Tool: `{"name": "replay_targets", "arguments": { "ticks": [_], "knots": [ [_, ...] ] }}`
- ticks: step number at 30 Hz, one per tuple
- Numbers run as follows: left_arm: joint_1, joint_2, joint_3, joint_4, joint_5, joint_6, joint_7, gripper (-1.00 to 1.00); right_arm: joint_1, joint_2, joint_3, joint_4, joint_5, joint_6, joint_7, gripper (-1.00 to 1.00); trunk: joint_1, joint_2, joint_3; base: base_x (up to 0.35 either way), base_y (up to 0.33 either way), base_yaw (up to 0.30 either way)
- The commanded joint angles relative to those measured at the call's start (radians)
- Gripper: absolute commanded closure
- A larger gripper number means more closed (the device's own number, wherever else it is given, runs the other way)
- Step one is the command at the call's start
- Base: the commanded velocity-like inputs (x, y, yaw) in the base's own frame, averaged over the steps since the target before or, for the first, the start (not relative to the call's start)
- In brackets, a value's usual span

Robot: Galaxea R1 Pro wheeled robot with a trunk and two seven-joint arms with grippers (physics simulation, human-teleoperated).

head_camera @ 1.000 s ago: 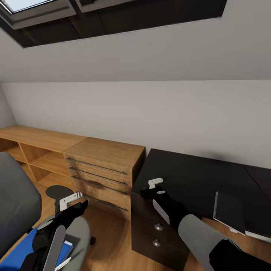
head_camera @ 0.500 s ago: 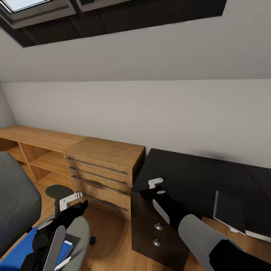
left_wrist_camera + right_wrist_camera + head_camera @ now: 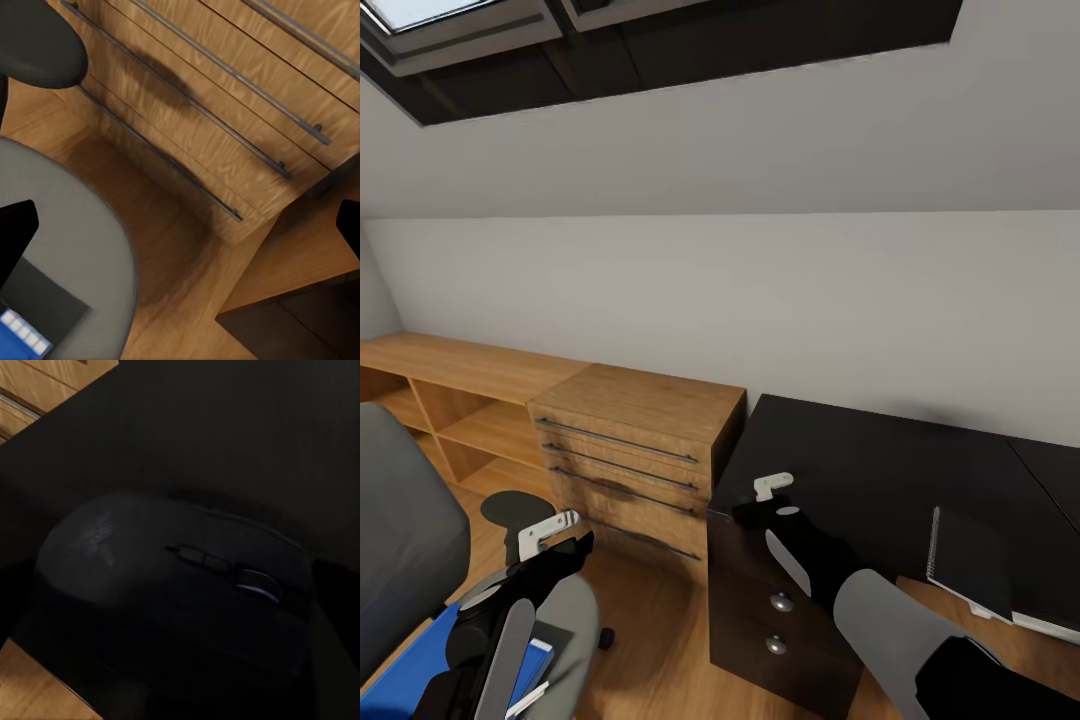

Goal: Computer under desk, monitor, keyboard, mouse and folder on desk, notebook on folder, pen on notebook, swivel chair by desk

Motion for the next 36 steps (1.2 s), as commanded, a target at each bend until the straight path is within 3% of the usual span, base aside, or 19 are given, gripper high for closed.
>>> {"name": "replay_targets", "arguments": {
  "ticks": [1, 23, 36],
  "knots": [
    [-0.001, 0.0, 0.001, -0.001, 0.011, 0.004, 0.007, -1.0, -0.001, -0.001, 0.008, -0.002, -0.012, 0.004, -0.009, 1.0, 0.0, -0.001, -0.001, 0.0, 0.0, 0.0],
    [-0.001, -0.001, -0.001, -0.001, 0.01, 0.004, 0.007, -1.0, -0.001, -0.001, 0.008, -0.005, -0.012, -0.001, -0.011, 1.0, 0.0, -0.001, -0.001, 0.0, 0.0, 0.0],
    [-0.001, -0.002, -0.001, 0.0, 0.009, 0.004, 0.01, -1.0, -0.001, -0.001, 0.008, -0.006, -0.012, -0.002, -0.013, 1.0, -0.05, 0.09, 0.04, -0.01, 0.0, 0.0]
  ]
}}
